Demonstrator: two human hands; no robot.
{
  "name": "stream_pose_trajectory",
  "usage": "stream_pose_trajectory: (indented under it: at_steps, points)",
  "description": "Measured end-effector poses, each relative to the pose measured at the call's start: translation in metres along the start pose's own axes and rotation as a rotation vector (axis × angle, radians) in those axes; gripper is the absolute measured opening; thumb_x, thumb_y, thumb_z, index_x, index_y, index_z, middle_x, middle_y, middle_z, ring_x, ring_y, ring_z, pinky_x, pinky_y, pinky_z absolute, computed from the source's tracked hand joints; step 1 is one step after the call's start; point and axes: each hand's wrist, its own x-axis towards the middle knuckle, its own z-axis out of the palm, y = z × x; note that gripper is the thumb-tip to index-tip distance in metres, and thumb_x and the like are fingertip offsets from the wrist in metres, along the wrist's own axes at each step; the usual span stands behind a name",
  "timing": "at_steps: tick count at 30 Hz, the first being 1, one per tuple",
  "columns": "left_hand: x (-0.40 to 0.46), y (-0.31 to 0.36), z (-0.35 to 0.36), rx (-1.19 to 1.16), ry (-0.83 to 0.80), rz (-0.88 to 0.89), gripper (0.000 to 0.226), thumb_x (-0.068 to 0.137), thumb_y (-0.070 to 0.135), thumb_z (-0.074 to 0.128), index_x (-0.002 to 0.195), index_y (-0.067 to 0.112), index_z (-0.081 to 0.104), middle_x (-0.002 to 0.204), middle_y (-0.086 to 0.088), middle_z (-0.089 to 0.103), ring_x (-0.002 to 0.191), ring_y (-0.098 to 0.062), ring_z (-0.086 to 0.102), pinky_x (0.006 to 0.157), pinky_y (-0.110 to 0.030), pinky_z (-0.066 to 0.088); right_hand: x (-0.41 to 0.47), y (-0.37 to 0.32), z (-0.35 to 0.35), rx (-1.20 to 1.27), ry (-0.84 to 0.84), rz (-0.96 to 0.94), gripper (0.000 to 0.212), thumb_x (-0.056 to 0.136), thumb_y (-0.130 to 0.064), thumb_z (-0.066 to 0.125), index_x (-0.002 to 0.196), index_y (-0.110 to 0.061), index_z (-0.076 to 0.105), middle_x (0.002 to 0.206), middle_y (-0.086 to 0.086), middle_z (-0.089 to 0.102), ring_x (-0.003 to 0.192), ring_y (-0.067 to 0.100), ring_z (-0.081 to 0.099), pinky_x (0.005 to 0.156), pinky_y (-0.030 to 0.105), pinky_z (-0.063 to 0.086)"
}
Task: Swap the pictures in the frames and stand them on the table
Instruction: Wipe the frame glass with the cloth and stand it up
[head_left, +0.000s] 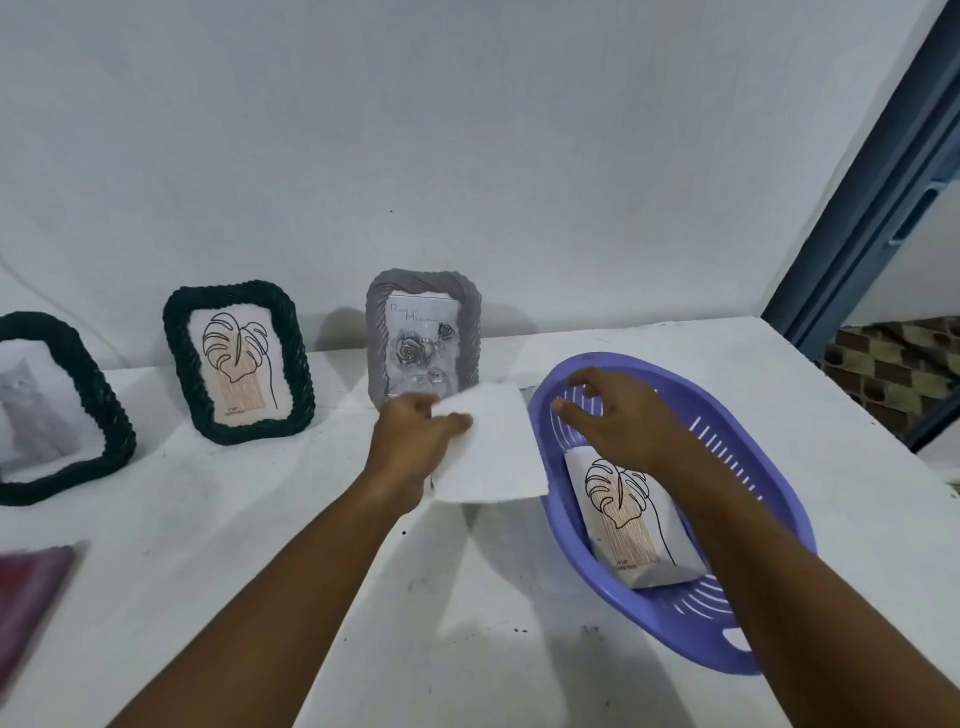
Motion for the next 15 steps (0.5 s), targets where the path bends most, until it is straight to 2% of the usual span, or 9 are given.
stream_pose_trajectory:
  at_steps: [2,4,7,9,11,13,15]
  points:
    - [0.002,-0.022,-0.006,0.055,0.030,-0.105,0.031,0.072,0.007,0.077,0.100,0.011,0.064,0.098,-0.009,0.070,0.086,-0.026,0.067,0.076,-0.038,0.055,0.001,0.011,0.003,-0.209,0.028,0.044,0.052,0.089,-0.051,0.053,0.132,-0.024,0.047,0.136,0.006,0.051,0.126,0.029,0.042,0.100,0.044,0.038]
    - [0.002,-0.040,-0.011,0.046,0.060,-0.141,0.042,0.075,0.008,0.075,0.109,0.018,0.054,0.102,-0.006,0.064,0.090,-0.026,0.063,0.073,-0.036,0.052,0.001,0.024,0.002,-0.475,0.040,0.107,0.062,0.088,-0.055,0.052,0.142,-0.031,0.033,0.150,0.007,0.031,0.138,0.035,0.023,0.107,0.055,0.026]
    - [-0.003,-0.052,-0.008,-0.042,-0.040,-0.177,0.051,0.077,0.004,0.074,0.117,0.022,0.047,0.104,-0.004,0.063,0.091,-0.026,0.063,0.072,-0.039,0.054,0.003,0.047,-0.006,-0.605,-0.002,0.135,0.077,0.088,-0.057,0.052,0.149,-0.033,0.013,0.158,0.006,0.007,0.144,0.039,0.002,0.110,0.063,0.012]
    - [-0.007,-0.058,0.002,-0.082,-0.082,-0.208,0.049,0.075,0.002,0.076,0.116,0.013,0.051,0.106,-0.009,0.067,0.091,-0.028,0.066,0.075,-0.044,0.056,0.005,0.058,-0.013,-0.634,-0.007,0.142,0.081,0.086,-0.061,0.052,0.149,-0.035,0.008,0.158,0.004,0.004,0.144,0.036,0.000,0.109,0.066,0.010]
    - [-0.012,-0.061,0.016,-0.056,-0.100,-0.194,0.032,0.073,0.005,0.078,0.101,0.006,0.062,0.099,-0.012,0.071,0.087,-0.029,0.069,0.079,-0.047,0.057,0.004,0.066,-0.017,-0.649,0.006,0.133,0.080,0.085,-0.062,0.051,0.148,-0.038,0.008,0.158,0.001,0.006,0.145,0.031,0.001,0.108,0.067,0.010]
    - [-0.017,-0.065,0.030,0.062,-0.097,-0.123,0.018,0.072,0.014,0.080,0.085,0.010,0.067,0.087,-0.008,0.074,0.079,-0.024,0.070,0.074,-0.038,0.057,0.002,0.072,-0.019,-0.620,0.017,0.129,0.078,0.086,-0.060,0.052,0.148,-0.039,0.009,0.158,-0.001,0.006,0.146,0.027,0.001,0.107,0.068,0.009]
    - [-0.023,-0.066,0.043,0.239,-0.065,-0.012,0.017,0.075,0.023,0.078,0.078,0.015,0.063,0.080,-0.001,0.070,0.073,-0.018,0.066,0.061,-0.026,0.051,0.002,0.076,-0.020,-0.599,0.018,0.117,0.076,0.087,-0.058,0.053,0.148,-0.039,0.011,0.157,-0.002,0.006,0.145,0.026,0.001,0.108,0.067,0.009]
